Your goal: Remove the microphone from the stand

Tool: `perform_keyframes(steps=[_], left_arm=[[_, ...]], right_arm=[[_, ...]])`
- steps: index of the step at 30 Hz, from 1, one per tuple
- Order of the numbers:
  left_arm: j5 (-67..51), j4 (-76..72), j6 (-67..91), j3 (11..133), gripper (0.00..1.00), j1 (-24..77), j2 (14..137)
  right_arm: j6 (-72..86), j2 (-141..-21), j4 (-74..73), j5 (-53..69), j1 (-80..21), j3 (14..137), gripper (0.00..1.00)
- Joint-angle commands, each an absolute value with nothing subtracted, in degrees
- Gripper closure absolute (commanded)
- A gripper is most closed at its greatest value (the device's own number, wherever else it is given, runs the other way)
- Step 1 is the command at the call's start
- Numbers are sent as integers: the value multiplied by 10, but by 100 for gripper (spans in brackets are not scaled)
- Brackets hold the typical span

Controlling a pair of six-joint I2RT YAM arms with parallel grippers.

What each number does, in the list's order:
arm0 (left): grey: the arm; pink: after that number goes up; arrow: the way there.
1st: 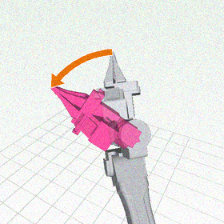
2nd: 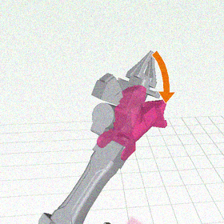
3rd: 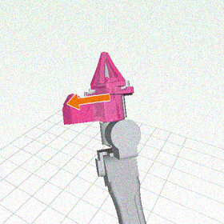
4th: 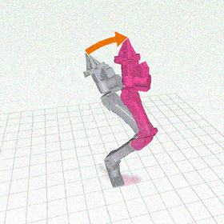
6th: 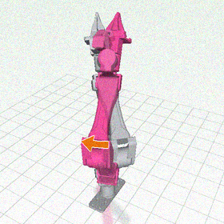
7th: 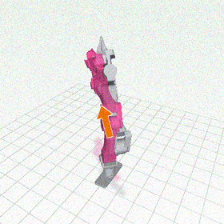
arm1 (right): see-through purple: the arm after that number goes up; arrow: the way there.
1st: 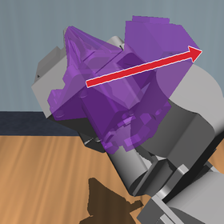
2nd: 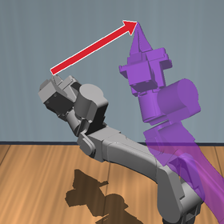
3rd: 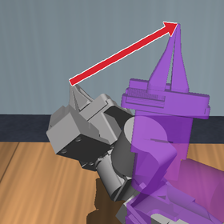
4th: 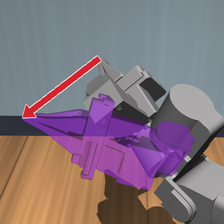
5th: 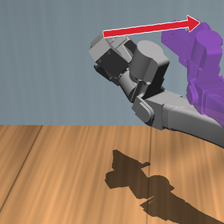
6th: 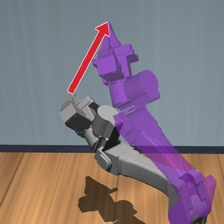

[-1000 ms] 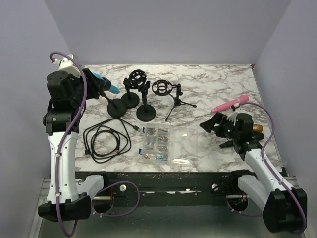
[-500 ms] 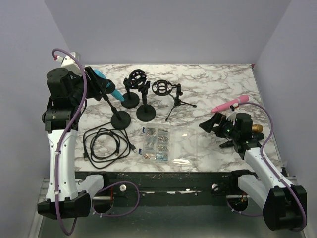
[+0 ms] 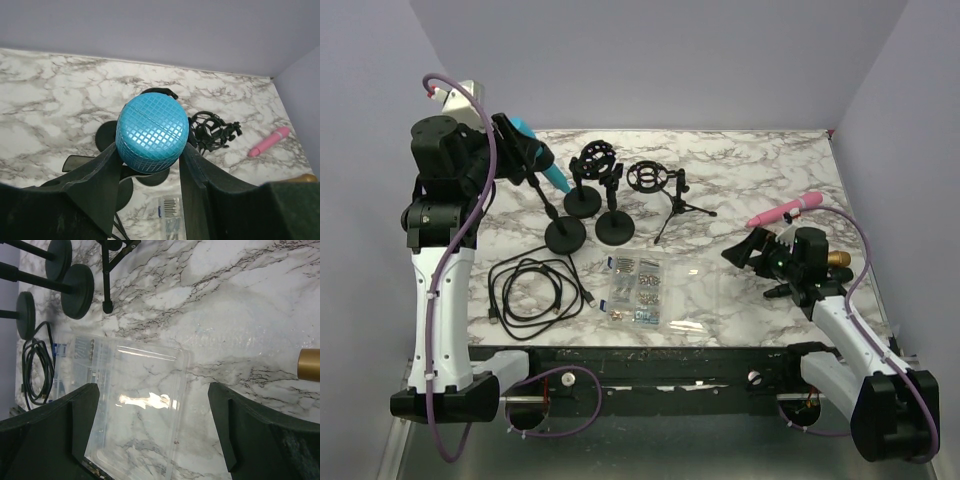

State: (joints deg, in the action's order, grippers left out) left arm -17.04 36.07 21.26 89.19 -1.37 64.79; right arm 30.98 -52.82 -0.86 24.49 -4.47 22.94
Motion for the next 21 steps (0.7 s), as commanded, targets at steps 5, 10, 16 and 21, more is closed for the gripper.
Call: perform_keyframes(steps=[5,10,16,21], left_arm=[[-79,290,131,941,100,-15,669],[-102,229,157,905,100,-22,693],[-155,192,203,883,100,-64,727],[-196,148,227,838,100,-83,742]], right_arm=[[300,-550,-15,252,-43,279,0],[322,-565,-10,264,-54,354,0],[319,-587,-36,231,-85,462,0],[314,-628,-29,187,-154,535,0]])
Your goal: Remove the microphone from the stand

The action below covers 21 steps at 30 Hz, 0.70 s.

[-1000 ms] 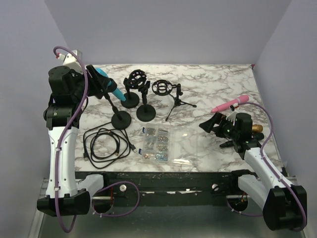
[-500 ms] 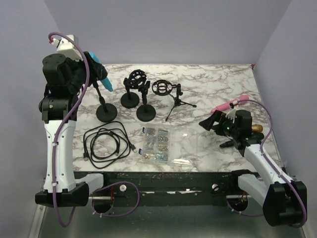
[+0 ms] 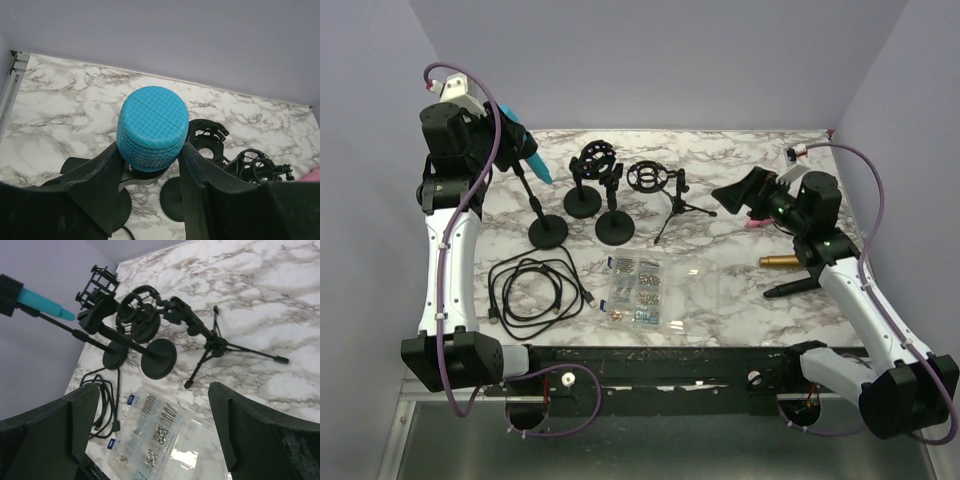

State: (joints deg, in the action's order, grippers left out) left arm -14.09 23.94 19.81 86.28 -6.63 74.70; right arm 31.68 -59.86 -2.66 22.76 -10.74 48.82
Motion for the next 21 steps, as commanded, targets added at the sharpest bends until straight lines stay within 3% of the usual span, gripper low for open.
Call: perform_keyframes(steps=[1,8,14,21], left_arm=[[-198,141,227,832,100,-84,742],[-185,127,230,835,100,-84,724],[-182,183,218,922,100,-84,763],[-191,173,219,914,100,-83,765]], right_arm=[[312,-640,-29,176,-170,547,0],[302,-703,-20,127,-281,620,0],[309,-738,-6,106,-322,646,0],[295,-806,10,79,-384,723,0]])
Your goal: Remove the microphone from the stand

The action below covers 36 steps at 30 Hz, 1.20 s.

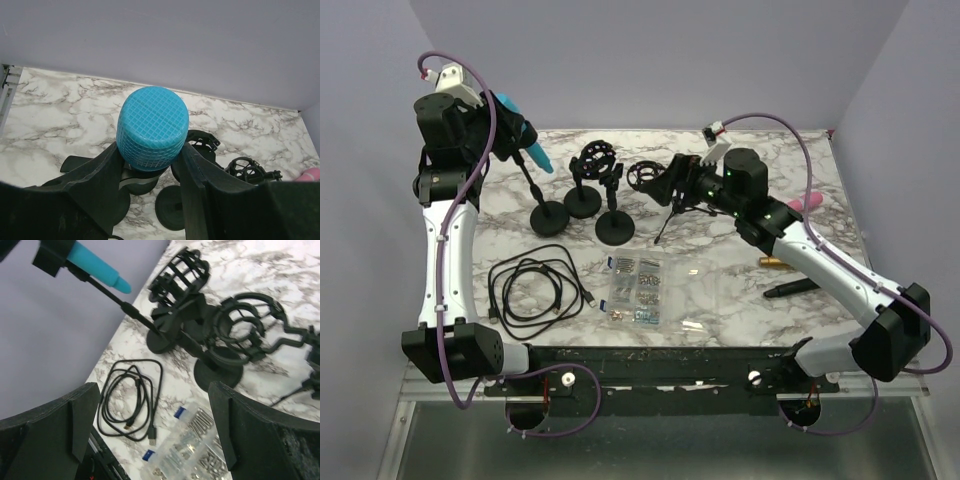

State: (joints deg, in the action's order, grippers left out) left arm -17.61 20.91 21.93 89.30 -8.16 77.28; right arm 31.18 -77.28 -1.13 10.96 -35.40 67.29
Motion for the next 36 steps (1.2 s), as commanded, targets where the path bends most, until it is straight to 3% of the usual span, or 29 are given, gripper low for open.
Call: perform_keyframes(steps=[1,22,30,36], left_arm=[[-193,172,219,915,100,-84,766],[-156,170,195,846,100,-87,738],[-78,189,206,835,100,-88,727],[-118,178,230,825,99,-88,740]], right_arm=[[292,-816,8,78,-391,737,0],[269,-943,34,47,-482,847,0],[273,-950,36,43,-492,854,0],[275,-960,42,37,-502,862,0]])
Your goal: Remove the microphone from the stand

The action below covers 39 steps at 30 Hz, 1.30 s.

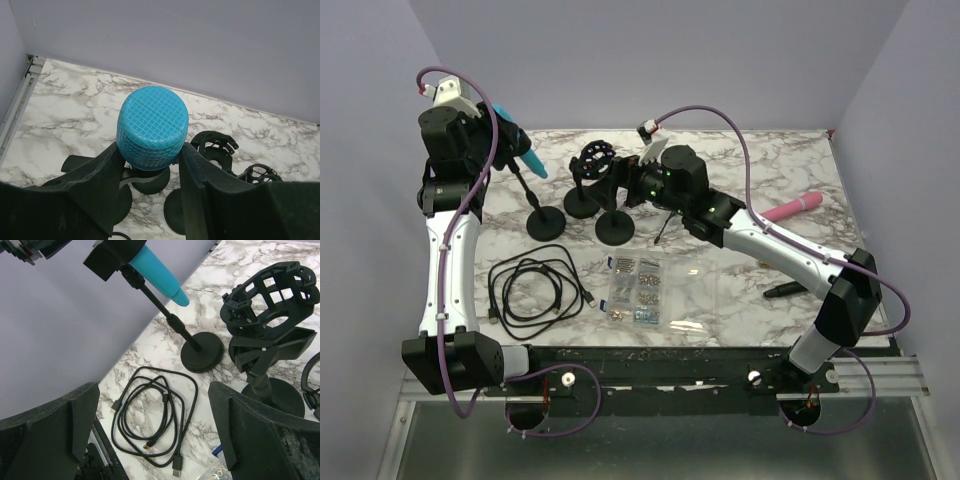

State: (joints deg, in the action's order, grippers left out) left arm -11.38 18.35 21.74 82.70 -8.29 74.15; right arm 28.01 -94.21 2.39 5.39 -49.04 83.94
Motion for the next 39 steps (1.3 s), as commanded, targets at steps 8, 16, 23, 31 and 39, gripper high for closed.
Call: perform_keyframes(steps=[8,16,23,31,39], left_arm=[[-188,178,239,834,38,-88,725],[-250,218,238,882,1,-104,691],[-102,236,233,875,1,-124,609],[36,256,233,865,1,-130,590],[-79,246,283,863,1,-176,624]], right_arm=[[251,-987,38,3,-520,891,0],[196,-1089,10,-30,-535,1041,0],[151,-1184,4,-59,-543,1186,0],[81,-1315,32,-97,-565,1383,1],[33,-1414,123,-116,-570,1476,4]])
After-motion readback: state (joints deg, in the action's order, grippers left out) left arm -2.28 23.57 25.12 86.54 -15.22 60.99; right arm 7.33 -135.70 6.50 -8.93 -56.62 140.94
